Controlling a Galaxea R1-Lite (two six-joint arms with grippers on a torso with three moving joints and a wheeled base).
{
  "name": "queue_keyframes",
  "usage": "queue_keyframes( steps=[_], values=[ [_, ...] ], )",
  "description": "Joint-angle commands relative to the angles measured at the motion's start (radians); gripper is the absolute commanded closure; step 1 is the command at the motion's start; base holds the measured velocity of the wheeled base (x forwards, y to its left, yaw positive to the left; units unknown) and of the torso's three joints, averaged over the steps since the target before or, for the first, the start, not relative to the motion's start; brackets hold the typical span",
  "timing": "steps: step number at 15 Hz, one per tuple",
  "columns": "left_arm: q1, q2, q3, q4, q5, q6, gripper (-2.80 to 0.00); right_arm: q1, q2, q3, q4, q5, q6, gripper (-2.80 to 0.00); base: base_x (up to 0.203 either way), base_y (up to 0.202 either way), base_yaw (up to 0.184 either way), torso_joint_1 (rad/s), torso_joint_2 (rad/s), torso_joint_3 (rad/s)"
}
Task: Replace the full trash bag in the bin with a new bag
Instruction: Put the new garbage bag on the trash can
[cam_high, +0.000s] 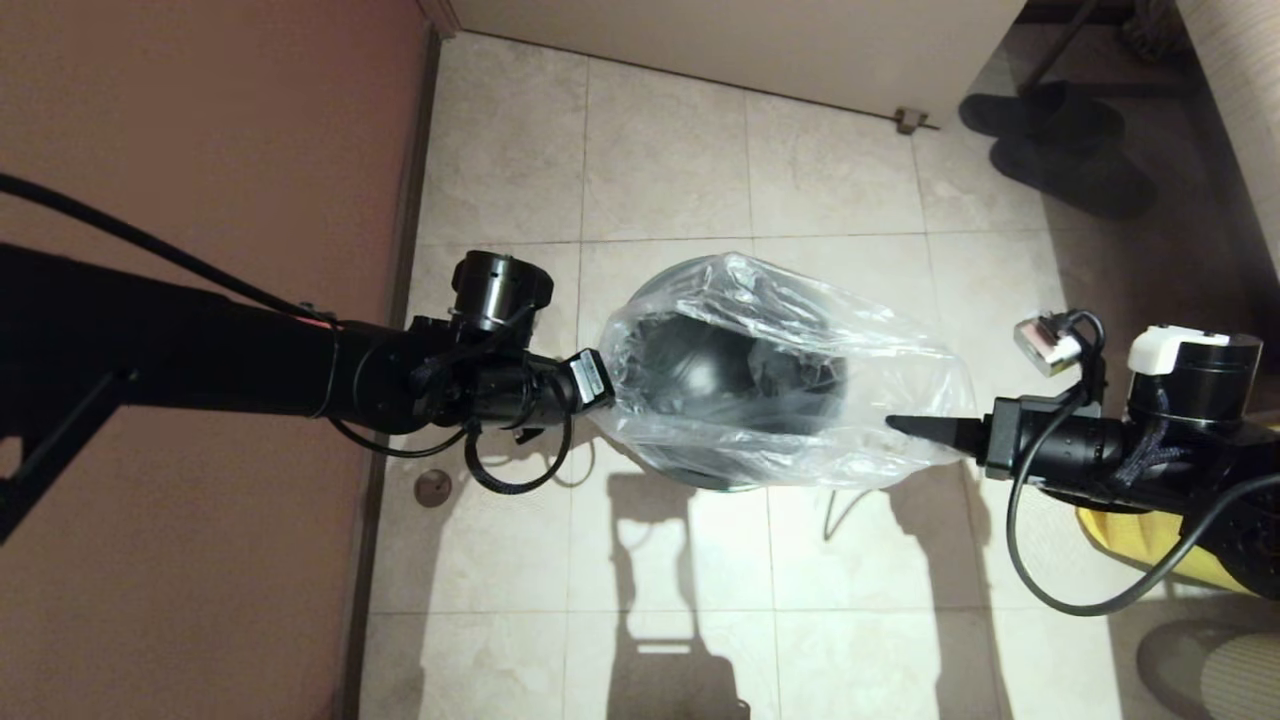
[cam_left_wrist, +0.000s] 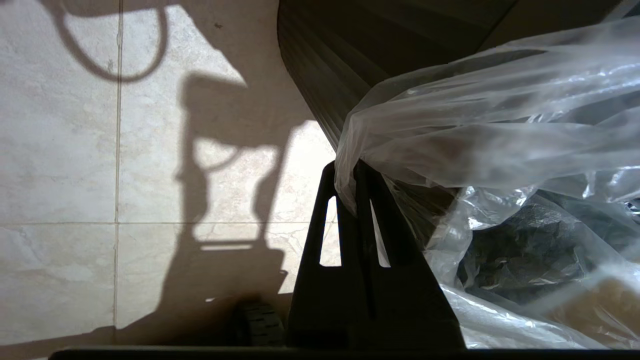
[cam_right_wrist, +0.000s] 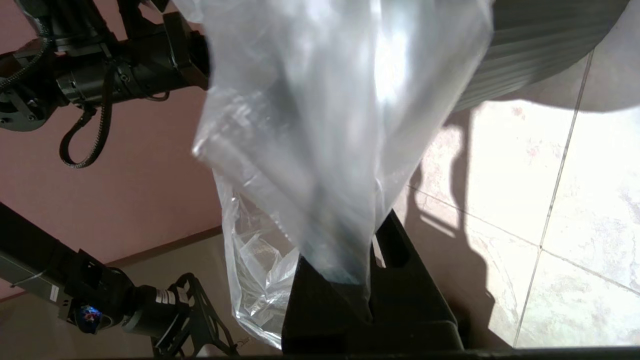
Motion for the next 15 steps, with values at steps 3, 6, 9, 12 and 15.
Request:
queue_keyframes(
  steps=[3, 6, 9, 12, 15],
  values=[
    [0.000, 0.023, -0.001, -0.004, 0.000, 0.039, 0.00, -0.019, 0.046, 0.004, -0.005, 0.005, -0.011, 0.00, 0.000, 0.000, 0.000, 0.000, 0.00, 0.000],
    [0.000, 0.044, 0.001, -0.004, 0.000, 0.039, 0.00, -0.023, 0.106, 0.012, -0.005, 0.005, -0.078, 0.00, 0.000, 0.000, 0.000, 0.000, 0.00, 0.000],
    [0.001, 0.043, 0.004, -0.004, 0.002, 0.038, 0.00, -0.019, 0.149, 0.008, -0.010, 0.003, -0.106, 0.00, 0.000, 0.000, 0.000, 0.000, 0.00, 0.000],
    [0.001, 0.042, 0.008, -0.004, 0.002, 0.038, 0.00, 0.003, 0.202, 0.002, -0.010, -0.019, -0.179, 0.00, 0.000, 0.000, 0.000, 0.000, 0.00, 0.000],
    [0.005, 0.037, 0.005, -0.004, 0.018, 0.039, 0.00, 0.033, 0.256, -0.006, -0.009, -0.092, -0.313, 0.00, 0.000, 0.000, 0.000, 0.000, 0.00, 0.000]
  ],
)
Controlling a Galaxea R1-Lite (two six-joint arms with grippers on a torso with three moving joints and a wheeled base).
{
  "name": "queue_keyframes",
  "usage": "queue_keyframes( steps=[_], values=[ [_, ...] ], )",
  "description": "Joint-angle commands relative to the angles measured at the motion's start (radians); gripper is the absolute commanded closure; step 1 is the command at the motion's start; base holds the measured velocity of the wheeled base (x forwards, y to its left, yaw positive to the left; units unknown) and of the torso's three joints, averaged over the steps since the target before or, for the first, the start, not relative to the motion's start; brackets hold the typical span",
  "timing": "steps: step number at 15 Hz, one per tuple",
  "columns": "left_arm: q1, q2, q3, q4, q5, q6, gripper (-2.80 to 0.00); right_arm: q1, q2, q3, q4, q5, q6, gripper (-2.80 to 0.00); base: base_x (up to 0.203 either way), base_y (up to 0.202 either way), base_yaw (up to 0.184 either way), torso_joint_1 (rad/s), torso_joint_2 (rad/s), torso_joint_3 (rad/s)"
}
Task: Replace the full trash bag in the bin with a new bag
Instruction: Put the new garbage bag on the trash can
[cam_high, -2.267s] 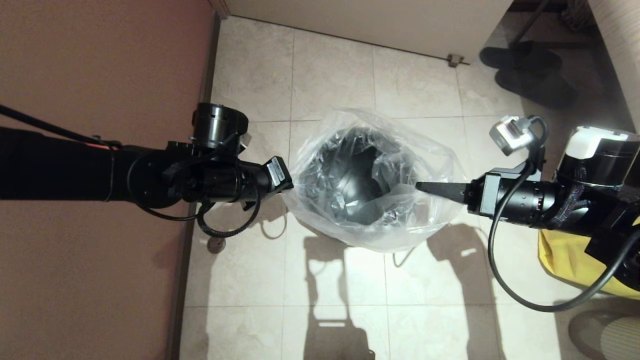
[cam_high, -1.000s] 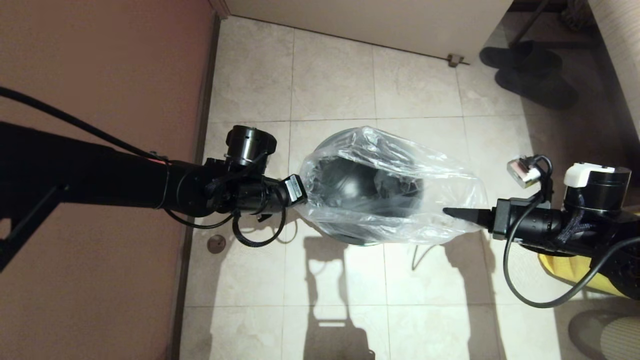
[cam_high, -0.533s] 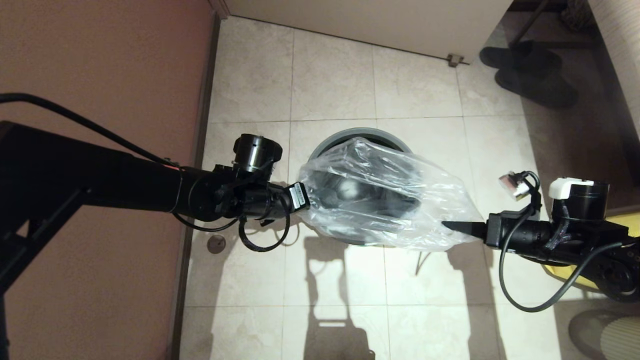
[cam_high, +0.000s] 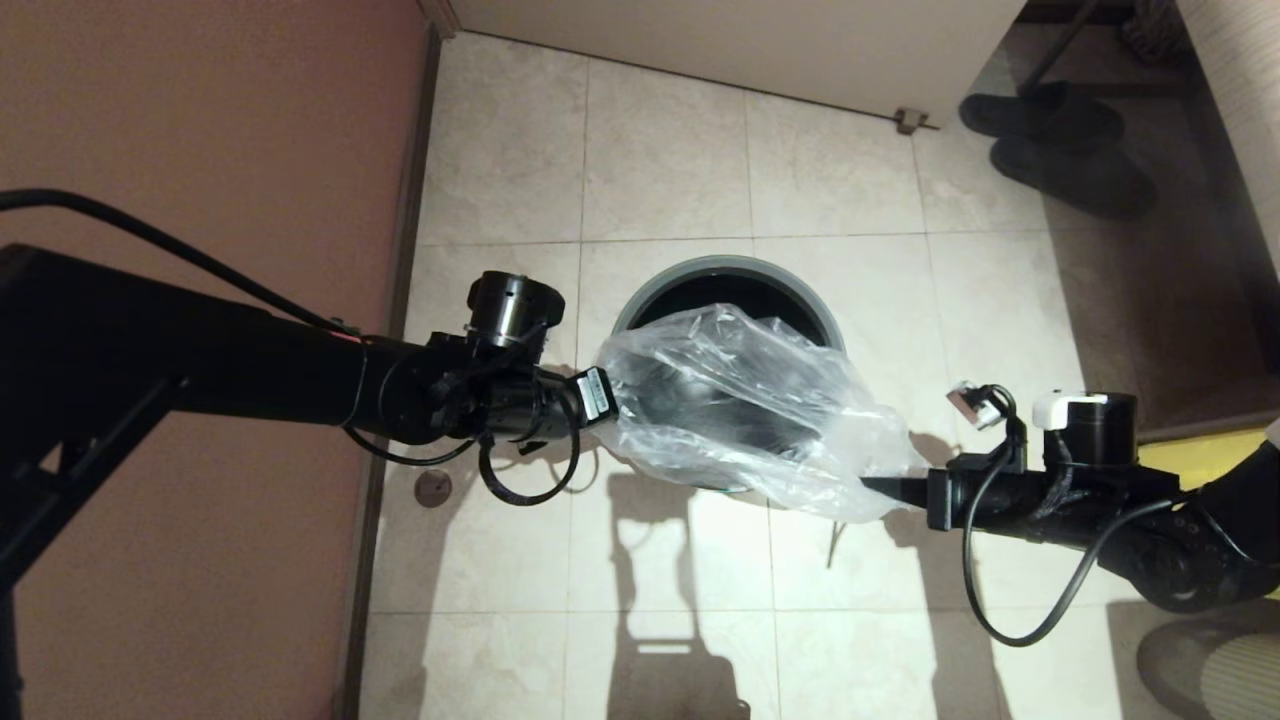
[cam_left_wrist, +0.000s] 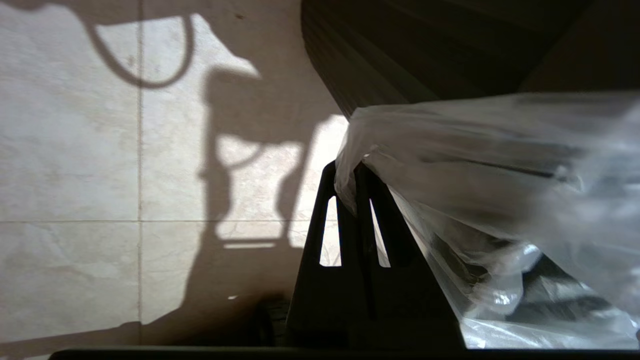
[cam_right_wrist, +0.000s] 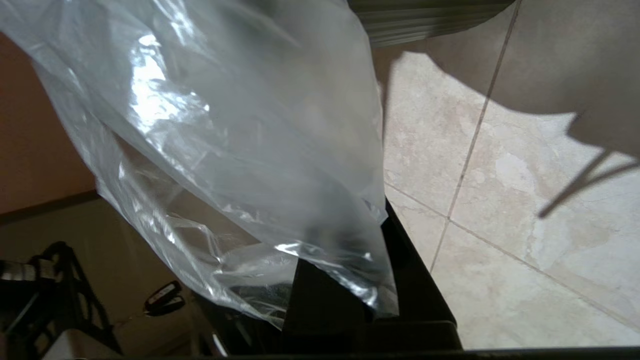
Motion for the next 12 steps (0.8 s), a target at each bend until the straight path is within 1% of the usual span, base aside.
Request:
queue_keyframes(
  steps=[1, 5, 8, 10, 12],
  values=[
    [0.009, 0.000, -0.001, 0.001, 0.012, -0.003, 0.00, 0.008, 0.052, -0.019, -0.004, -0.013, -0.017, 0.00, 0.000, 0.000, 0.000, 0.000, 0.00, 0.000],
    [0.029, -0.012, 0.019, 0.009, 0.016, -0.003, 0.00, -0.009, 0.074, -0.049, -0.003, -0.045, -0.017, 0.00, 0.000, 0.000, 0.000, 0.000, 0.00, 0.000],
    [0.046, -0.010, 0.022, 0.010, 0.028, -0.002, 0.00, -0.014, 0.083, -0.075, -0.003, -0.091, -0.017, 0.00, 0.000, 0.000, 0.000, 0.000, 0.00, 0.000],
    [0.056, -0.047, 0.041, 0.012, 0.032, -0.002, 0.00, -0.032, 0.065, -0.078, 0.002, -0.097, -0.013, 0.00, 0.000, 0.000, 0.000, 0.000, 0.00, 0.000],
    [0.055, -0.065, 0.073, 0.010, 0.029, -0.001, 0.00, -0.038, 0.042, -0.048, 0.002, -0.094, -0.014, 0.00, 0.000, 0.000, 0.000, 0.000, 0.00, 0.000]
  ],
)
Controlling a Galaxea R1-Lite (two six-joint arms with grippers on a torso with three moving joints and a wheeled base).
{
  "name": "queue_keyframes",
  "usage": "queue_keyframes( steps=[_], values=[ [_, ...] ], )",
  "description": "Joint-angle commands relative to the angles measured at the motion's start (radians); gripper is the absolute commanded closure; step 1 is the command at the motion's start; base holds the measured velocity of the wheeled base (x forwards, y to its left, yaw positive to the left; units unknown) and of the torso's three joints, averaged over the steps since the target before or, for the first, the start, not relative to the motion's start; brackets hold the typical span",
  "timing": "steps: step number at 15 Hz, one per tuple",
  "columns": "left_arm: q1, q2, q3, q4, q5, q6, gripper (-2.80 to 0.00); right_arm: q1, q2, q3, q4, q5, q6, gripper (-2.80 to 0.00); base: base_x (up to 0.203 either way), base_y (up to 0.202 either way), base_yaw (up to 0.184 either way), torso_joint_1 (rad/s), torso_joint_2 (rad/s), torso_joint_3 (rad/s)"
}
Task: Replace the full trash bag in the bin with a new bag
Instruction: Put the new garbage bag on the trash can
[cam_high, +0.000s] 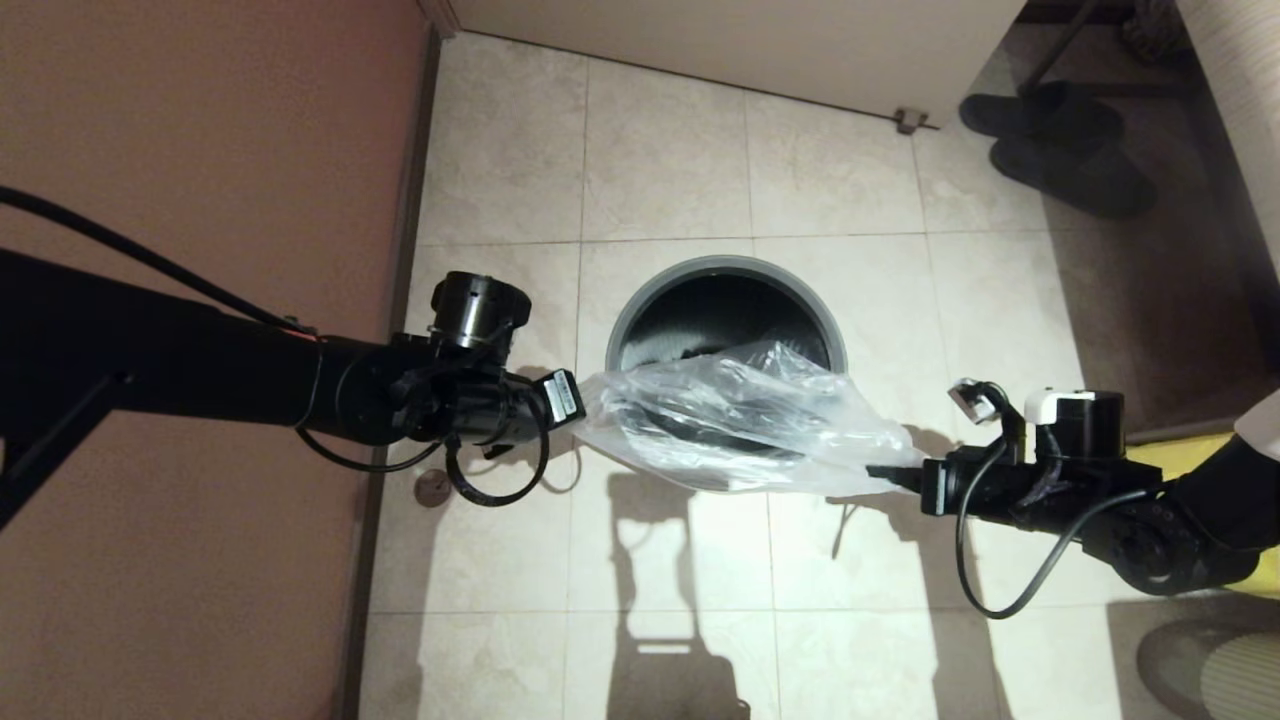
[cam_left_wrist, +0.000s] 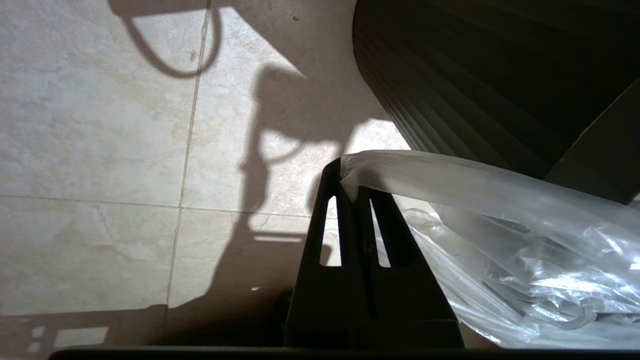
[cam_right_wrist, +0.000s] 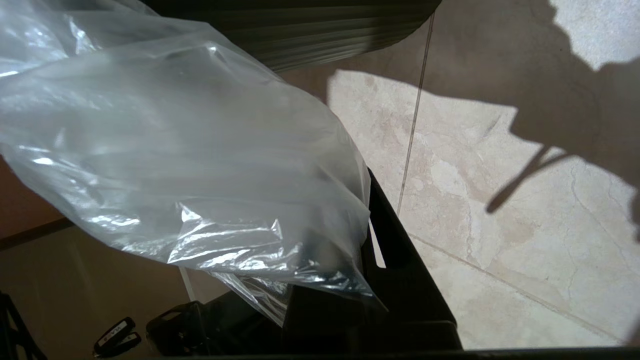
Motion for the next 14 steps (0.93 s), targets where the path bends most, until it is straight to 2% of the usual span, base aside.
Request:
queue_keyframes(
  steps=[1, 4, 9, 14],
  values=[
    [0.001, -0.020, 0.012, -0.001, -0.002, -0.005, 0.00, -0.006, -0.024, 0.022, -0.006, 0.006, 0.001, 0.00, 0.000, 0.000, 0.000, 0.000, 0.00, 0.000],
    [-0.029, -0.090, 0.054, -0.001, -0.013, -0.007, 0.00, -0.005, -0.097, 0.089, -0.004, 0.013, 0.002, 0.00, 0.000, 0.000, 0.000, 0.000, 0.00, 0.000],
    [-0.052, -0.100, 0.061, 0.023, -0.018, -0.010, 0.00, 0.029, -0.179, 0.174, -0.001, 0.029, 0.016, 0.00, 0.000, 0.000, 0.000, 0.000, 0.00, 0.000],
    [-0.074, -0.119, 0.127, 0.020, -0.018, -0.011, 0.00, 0.057, -0.209, 0.237, -0.005, 0.029, 0.014, 0.00, 0.000, 0.000, 0.000, 0.000, 0.00, 0.000]
  ],
)
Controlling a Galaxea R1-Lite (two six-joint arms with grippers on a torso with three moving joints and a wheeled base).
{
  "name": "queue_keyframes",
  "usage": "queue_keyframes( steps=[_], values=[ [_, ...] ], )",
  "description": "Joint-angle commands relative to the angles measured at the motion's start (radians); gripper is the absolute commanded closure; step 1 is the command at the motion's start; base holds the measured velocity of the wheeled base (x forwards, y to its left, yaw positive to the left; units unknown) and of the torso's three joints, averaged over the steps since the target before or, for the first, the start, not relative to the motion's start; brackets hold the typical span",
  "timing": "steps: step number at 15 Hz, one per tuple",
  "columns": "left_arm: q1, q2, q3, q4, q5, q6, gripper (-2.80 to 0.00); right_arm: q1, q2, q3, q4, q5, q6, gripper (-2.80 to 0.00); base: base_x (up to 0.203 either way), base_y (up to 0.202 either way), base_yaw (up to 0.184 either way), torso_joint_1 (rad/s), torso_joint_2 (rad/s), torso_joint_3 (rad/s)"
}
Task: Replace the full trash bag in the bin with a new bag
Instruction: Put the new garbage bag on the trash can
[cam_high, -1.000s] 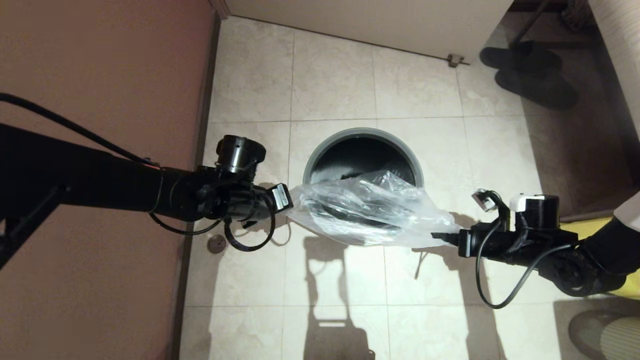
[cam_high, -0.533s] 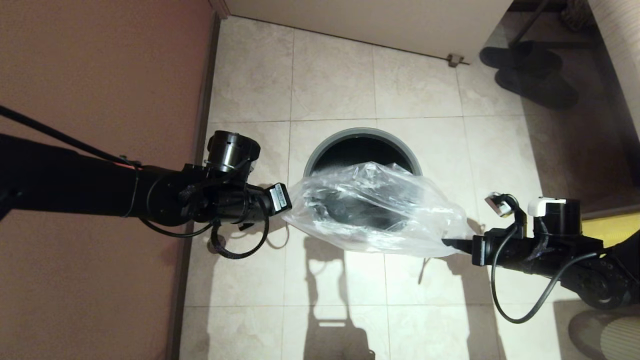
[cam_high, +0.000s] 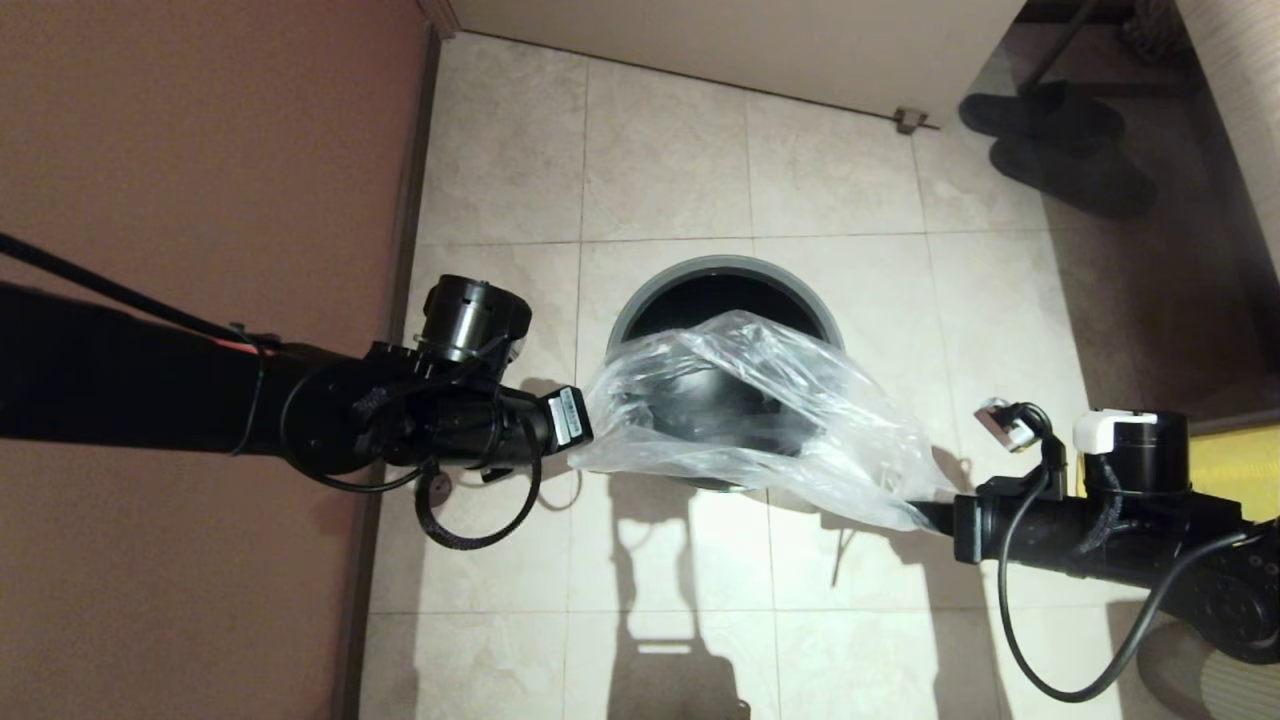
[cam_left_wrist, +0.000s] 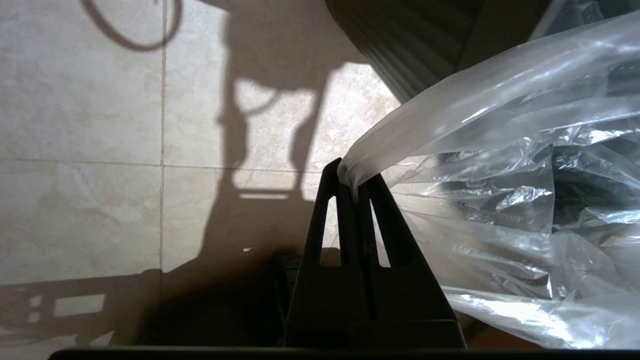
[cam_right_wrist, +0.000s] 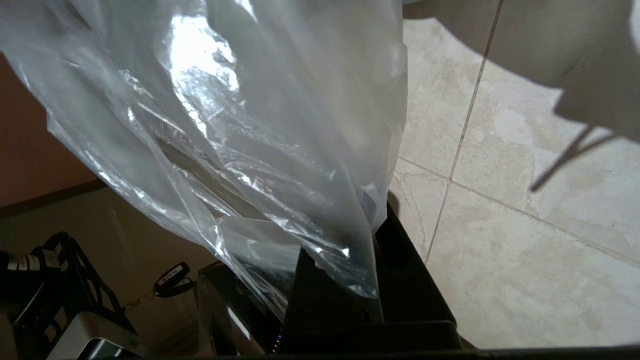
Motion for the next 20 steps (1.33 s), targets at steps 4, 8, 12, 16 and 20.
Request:
queue_keyframes(
  steps=[4, 8, 12, 16, 20],
  values=[
    [-0.005, -0.039, 0.067, -0.004, -0.002, 0.000, 0.00, 0.006, -0.013, 0.068, -0.008, -0.003, -0.044, 0.00, 0.000, 0.000, 0.000, 0.000, 0.00, 0.000],
    [0.022, 0.009, 0.082, -0.013, 0.001, 0.003, 0.00, -0.004, 0.052, 0.053, -0.015, -0.010, -0.066, 0.00, 0.000, 0.000, 0.000, 0.000, 0.00, 0.000],
    [0.078, 0.131, 0.075, -0.140, 0.006, 0.029, 0.00, -0.014, 0.160, -0.040, -0.017, -0.010, -0.102, 0.00, 0.000, 0.000, 0.000, 0.000, 0.00, 0.000],
    [0.111, 0.171, -0.018, -0.181, 0.006, 0.042, 0.00, -0.031, 0.221, -0.146, -0.016, -0.008, -0.094, 0.00, 0.000, 0.000, 0.000, 0.000, 0.00, 0.000],
    [0.102, 0.125, -0.053, -0.182, 0.004, 0.036, 0.00, -0.032, 0.139, -0.139, -0.016, -0.004, -0.028, 0.00, 0.000, 0.000, 0.000, 0.000, 0.00, 0.000]
  ],
)
